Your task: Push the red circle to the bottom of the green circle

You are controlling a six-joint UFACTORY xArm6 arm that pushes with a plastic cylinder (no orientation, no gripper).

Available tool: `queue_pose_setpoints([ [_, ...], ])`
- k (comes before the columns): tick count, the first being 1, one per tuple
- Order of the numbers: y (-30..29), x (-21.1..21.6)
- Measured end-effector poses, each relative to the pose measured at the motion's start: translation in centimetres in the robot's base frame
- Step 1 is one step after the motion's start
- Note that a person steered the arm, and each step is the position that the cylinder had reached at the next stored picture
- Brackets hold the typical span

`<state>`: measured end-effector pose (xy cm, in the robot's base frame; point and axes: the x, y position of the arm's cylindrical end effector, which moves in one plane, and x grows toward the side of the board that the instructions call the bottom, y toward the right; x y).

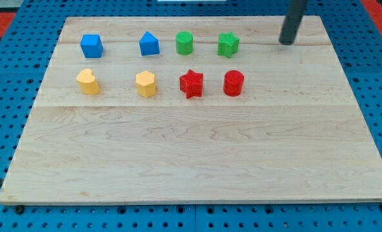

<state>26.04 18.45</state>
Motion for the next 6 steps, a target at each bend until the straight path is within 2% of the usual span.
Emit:
queue_pose_setpoints([
  [1,-6.8,-1.5],
  [2,-11.0,-0.1],
  [3,-2.4,2.8],
  [4,2.0,11.1],
  [5,-0.3,14.4],
  [6,-8.6,11.3],
])
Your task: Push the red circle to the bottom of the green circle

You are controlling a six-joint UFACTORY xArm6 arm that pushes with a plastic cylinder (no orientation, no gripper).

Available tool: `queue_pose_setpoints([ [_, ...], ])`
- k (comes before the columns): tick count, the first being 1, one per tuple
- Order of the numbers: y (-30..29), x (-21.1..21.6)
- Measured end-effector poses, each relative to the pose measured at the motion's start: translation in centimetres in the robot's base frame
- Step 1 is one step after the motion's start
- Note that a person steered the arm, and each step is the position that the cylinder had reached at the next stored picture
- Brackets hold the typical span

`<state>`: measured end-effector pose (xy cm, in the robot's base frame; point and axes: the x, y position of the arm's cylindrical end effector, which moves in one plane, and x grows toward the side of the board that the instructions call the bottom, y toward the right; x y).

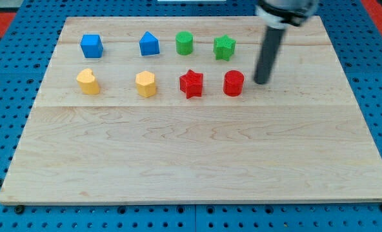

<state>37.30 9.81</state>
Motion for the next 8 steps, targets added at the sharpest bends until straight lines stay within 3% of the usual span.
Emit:
queue_pose_setpoints([
  [1,1.1,0.9],
  [2,-2.4,-2.6],
  [3,-8.7,-2.7],
  [4,-8.6,5.9],
  [5,-1.9,6.9],
  [6,-1.8,-1.2],
  [7,-2.6,-5.7],
  [8,-10.1,-7.2],
])
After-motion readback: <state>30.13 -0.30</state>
